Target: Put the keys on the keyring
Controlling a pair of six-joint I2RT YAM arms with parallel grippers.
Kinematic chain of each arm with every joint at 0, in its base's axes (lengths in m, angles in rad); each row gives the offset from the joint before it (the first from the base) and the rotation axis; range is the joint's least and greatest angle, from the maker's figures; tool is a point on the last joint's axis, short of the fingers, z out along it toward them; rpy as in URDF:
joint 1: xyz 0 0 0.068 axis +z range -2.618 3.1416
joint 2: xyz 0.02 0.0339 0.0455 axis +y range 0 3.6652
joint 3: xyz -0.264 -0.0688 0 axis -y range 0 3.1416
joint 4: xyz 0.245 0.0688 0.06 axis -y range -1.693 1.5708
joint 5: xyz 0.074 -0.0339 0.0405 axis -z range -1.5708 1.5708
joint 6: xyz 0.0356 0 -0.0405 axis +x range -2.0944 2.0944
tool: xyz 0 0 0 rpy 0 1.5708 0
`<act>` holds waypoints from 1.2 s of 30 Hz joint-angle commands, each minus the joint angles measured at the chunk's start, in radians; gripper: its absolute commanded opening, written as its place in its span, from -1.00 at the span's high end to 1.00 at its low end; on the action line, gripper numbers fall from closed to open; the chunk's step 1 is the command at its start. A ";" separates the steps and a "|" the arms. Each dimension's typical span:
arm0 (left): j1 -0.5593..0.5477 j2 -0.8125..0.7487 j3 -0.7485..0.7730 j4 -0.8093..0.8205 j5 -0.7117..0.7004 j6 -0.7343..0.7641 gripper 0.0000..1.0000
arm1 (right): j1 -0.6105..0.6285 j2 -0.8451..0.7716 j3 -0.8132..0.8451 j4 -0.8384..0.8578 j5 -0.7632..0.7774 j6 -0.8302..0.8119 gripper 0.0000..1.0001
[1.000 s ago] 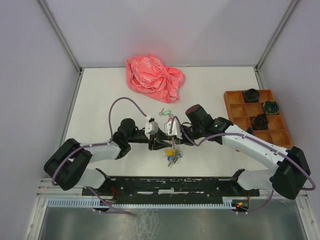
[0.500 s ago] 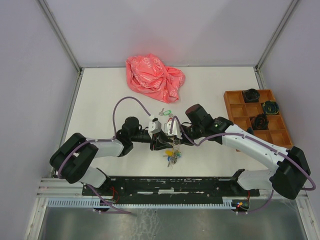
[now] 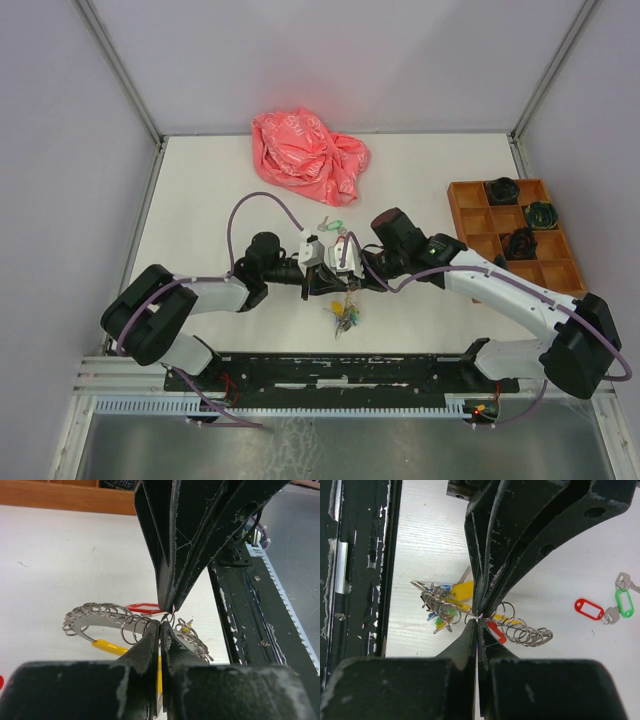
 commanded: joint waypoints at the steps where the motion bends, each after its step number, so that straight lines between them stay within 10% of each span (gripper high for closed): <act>1: -0.005 -0.010 0.033 -0.028 0.010 0.058 0.95 | 0.006 -0.058 0.021 0.021 0.026 -0.011 0.99; 36: -0.005 -0.022 -0.136 0.584 -0.272 -0.379 0.95 | 0.007 -0.138 -0.261 0.396 0.004 0.190 0.99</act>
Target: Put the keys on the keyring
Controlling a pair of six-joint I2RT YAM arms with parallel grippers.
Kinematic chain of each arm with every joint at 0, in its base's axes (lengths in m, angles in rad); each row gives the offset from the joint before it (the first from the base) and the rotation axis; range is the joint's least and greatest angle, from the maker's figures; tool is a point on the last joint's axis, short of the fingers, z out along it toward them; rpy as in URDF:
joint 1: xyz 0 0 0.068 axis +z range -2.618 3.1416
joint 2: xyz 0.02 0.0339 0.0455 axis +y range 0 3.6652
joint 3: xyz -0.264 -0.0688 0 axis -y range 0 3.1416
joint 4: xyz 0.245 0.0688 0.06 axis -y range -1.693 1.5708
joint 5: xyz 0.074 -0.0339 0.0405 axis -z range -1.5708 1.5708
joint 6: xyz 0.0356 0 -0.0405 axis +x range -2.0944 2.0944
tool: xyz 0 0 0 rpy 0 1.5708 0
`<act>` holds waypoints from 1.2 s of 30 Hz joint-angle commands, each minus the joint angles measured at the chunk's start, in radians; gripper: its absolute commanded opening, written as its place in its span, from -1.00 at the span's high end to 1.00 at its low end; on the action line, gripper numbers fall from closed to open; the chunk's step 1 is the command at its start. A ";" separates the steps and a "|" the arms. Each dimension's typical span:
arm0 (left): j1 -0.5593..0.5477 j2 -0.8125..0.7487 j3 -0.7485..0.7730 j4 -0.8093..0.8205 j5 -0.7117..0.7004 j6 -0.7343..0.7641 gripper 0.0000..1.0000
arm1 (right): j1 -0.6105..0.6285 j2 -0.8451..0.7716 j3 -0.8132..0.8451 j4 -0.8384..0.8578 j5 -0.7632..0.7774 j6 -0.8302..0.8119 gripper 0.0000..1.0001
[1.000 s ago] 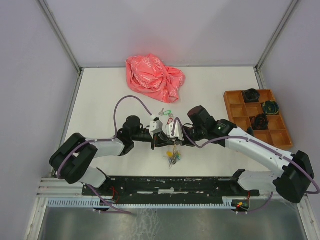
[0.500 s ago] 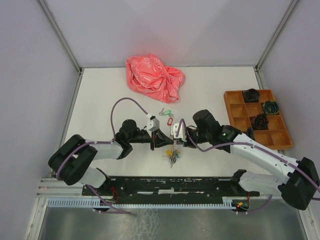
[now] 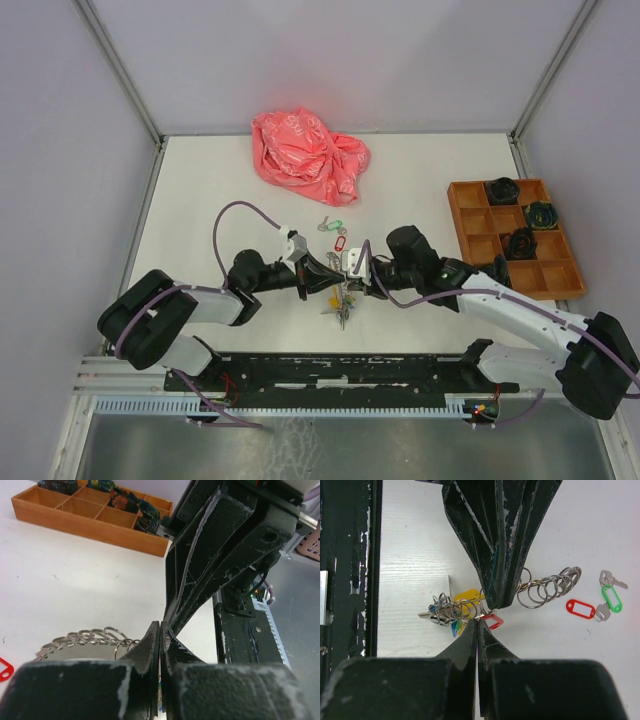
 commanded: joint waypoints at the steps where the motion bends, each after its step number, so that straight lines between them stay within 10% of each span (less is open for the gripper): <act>1: 0.004 0.017 0.002 0.216 -0.048 -0.076 0.95 | 0.001 0.014 -0.021 0.096 -0.050 0.048 0.99; 14: 0.005 -0.003 -0.020 0.133 -0.050 -0.011 0.95 | 0.002 0.008 0.057 0.003 -0.007 -0.023 0.99; 24: 0.006 -0.139 0.031 -0.313 0.109 0.310 0.26 | 0.001 0.056 0.169 -0.169 -0.018 -0.109 0.99; 36: 0.004 -0.070 0.097 -0.369 0.186 0.398 0.15 | 0.001 0.077 0.205 -0.214 -0.047 -0.141 0.99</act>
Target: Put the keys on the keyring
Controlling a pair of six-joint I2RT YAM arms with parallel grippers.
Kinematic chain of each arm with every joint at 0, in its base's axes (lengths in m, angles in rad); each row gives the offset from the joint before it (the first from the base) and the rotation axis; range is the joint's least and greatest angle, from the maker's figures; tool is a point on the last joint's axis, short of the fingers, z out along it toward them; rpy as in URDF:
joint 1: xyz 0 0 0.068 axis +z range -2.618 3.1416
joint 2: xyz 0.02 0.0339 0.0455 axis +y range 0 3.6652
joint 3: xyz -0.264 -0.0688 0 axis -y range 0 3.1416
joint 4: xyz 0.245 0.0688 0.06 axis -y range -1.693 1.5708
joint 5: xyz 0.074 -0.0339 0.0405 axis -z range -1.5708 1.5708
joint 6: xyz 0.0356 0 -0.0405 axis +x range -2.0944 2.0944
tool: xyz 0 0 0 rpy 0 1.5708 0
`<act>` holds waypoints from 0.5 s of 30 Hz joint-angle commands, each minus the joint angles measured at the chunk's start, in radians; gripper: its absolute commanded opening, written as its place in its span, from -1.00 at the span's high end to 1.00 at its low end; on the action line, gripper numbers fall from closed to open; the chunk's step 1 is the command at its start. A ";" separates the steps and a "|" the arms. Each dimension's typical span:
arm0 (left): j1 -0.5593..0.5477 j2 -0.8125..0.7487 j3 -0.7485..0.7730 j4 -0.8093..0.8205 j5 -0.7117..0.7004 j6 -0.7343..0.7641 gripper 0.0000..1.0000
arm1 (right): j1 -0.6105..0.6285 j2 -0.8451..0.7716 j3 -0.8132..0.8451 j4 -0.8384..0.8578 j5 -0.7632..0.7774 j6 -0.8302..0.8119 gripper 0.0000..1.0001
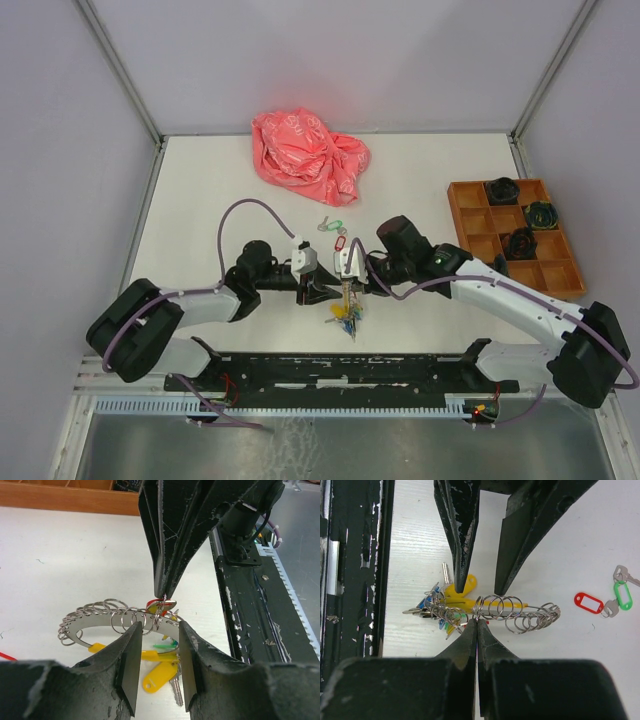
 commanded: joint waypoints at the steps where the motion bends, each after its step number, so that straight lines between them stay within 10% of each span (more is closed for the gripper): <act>1: 0.003 0.029 0.050 0.015 0.042 0.063 0.15 | 0.001 0.000 0.056 0.019 -0.039 -0.023 0.99; 15: -0.008 0.101 0.070 0.076 0.057 0.005 0.27 | 0.001 0.014 0.077 0.024 -0.071 -0.024 0.99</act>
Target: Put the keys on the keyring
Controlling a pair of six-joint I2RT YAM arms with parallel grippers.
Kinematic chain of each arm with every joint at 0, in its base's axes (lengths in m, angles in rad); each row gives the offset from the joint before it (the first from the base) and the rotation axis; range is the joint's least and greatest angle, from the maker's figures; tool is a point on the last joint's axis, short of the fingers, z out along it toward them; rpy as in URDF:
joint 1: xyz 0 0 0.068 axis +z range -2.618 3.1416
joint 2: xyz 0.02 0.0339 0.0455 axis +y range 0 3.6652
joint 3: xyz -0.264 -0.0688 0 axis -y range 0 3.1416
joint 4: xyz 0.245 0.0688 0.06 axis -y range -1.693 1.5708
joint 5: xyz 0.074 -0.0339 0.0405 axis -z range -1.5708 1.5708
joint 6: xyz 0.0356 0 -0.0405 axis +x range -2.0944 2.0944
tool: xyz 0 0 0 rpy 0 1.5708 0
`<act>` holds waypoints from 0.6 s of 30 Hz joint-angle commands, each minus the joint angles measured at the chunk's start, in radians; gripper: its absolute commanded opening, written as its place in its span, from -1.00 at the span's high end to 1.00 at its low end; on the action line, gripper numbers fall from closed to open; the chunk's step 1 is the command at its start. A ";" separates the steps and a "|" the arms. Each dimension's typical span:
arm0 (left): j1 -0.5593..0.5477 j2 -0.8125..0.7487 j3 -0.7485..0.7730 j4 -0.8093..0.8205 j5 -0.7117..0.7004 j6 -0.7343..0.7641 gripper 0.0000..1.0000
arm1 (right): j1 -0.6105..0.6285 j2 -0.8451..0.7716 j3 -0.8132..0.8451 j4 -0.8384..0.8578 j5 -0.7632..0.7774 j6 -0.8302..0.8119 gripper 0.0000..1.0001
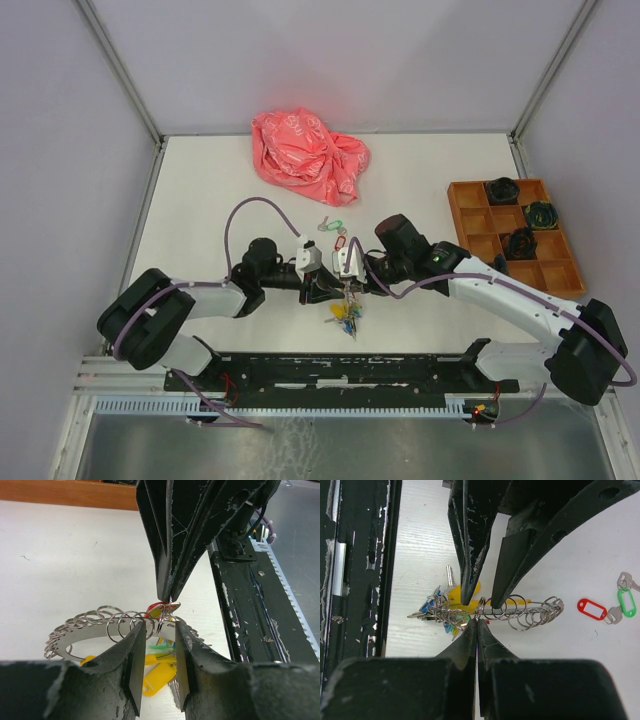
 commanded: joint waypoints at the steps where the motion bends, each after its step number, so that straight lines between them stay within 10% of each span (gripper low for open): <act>1: -0.006 0.014 0.037 0.056 0.010 0.004 0.28 | 0.000 -0.006 0.061 0.036 -0.051 -0.014 0.99; 18: -0.016 0.024 0.061 0.018 0.021 0.007 0.95 | 0.001 -0.012 0.075 -0.019 -0.025 -0.025 0.99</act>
